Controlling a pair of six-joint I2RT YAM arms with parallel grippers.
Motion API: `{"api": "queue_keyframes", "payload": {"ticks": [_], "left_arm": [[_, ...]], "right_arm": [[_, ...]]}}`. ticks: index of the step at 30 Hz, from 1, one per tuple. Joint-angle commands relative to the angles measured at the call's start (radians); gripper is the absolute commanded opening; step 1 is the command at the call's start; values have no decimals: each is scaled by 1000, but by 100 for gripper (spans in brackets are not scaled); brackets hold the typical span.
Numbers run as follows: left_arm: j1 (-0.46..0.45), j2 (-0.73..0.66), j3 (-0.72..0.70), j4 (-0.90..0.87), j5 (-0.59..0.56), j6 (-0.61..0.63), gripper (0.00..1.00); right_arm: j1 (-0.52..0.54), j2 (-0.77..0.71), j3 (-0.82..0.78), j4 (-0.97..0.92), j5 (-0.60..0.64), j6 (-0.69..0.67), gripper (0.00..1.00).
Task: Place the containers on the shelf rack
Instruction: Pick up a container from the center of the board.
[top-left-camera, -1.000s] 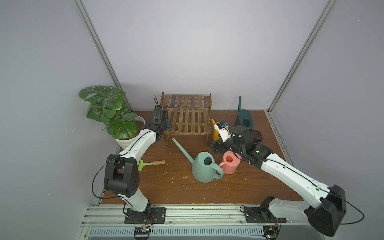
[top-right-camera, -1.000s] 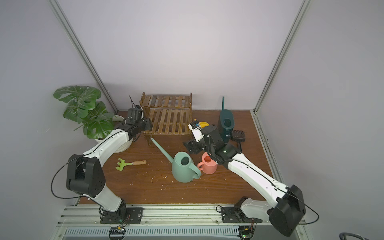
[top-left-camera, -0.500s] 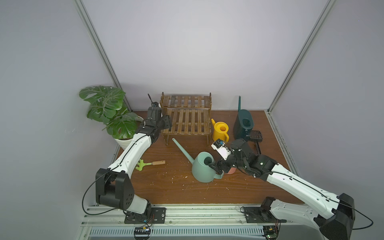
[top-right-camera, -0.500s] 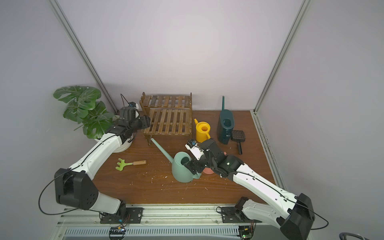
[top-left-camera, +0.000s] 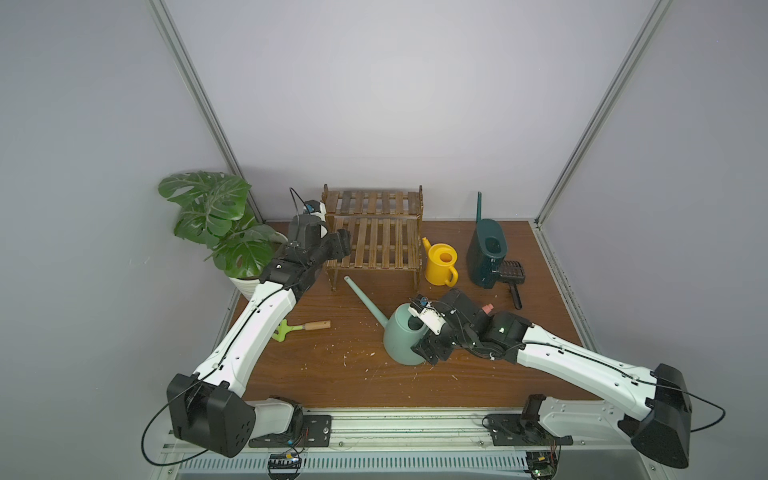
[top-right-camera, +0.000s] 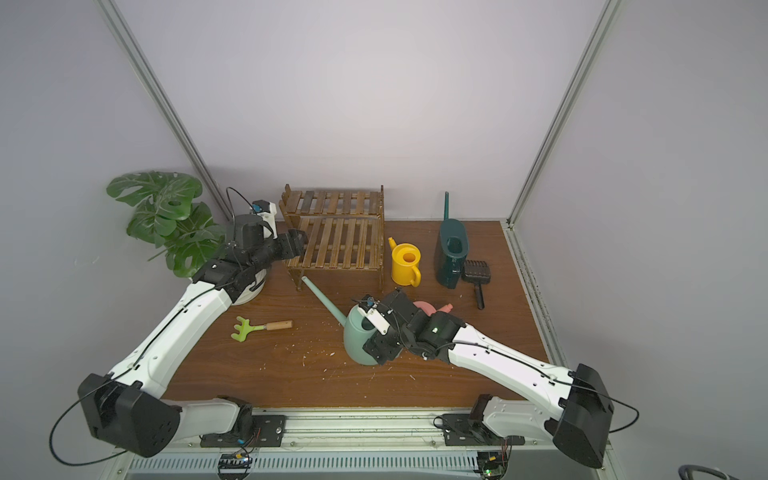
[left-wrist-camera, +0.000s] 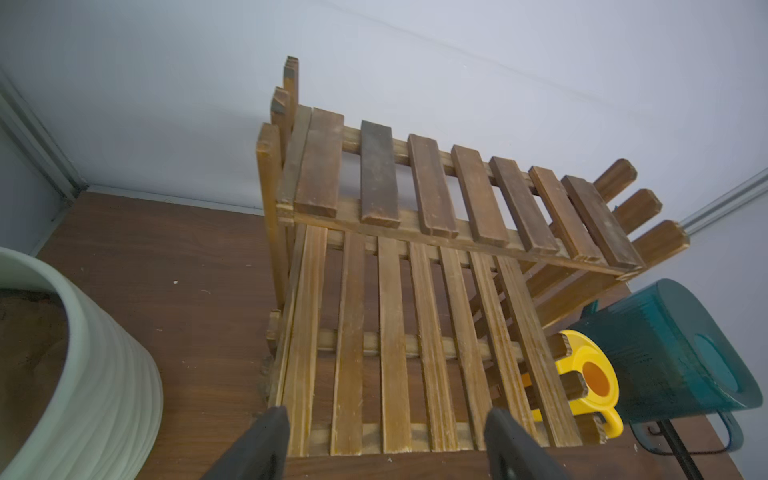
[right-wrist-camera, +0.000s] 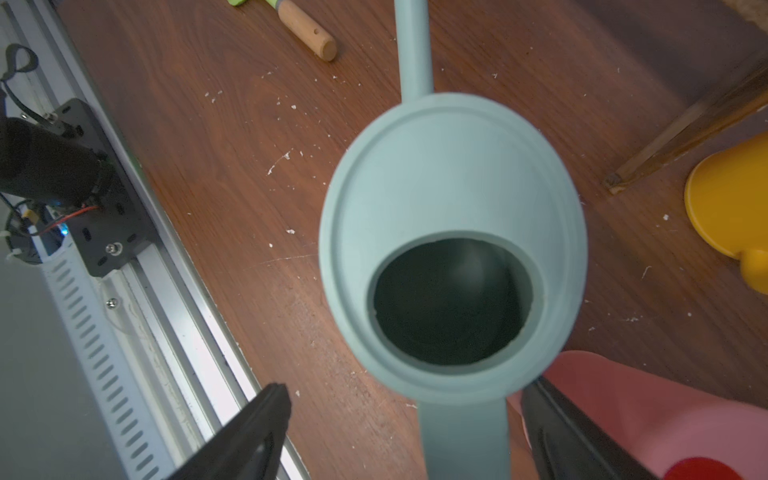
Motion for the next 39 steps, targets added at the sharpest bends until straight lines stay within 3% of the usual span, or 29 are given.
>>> {"api": "queue_keyframes", "payload": {"ticks": [1, 10, 19, 39], "left_arm": [[-6, -6, -18, -18, -18, -3, 77], [-7, -28, -38, -31, -87, -18, 77], [-6, -18, -43, -31, -93, -24, 78], [-8, -114, -127, -53, -68, -48, 78]], "right_arm": [[20, 18, 11, -16, 29, 44, 89], [122, 104, 12, 161, 67, 190, 81], [196, 156, 20, 313, 38, 268, 88], [292, 331, 104, 501, -112, 270, 88]]}}
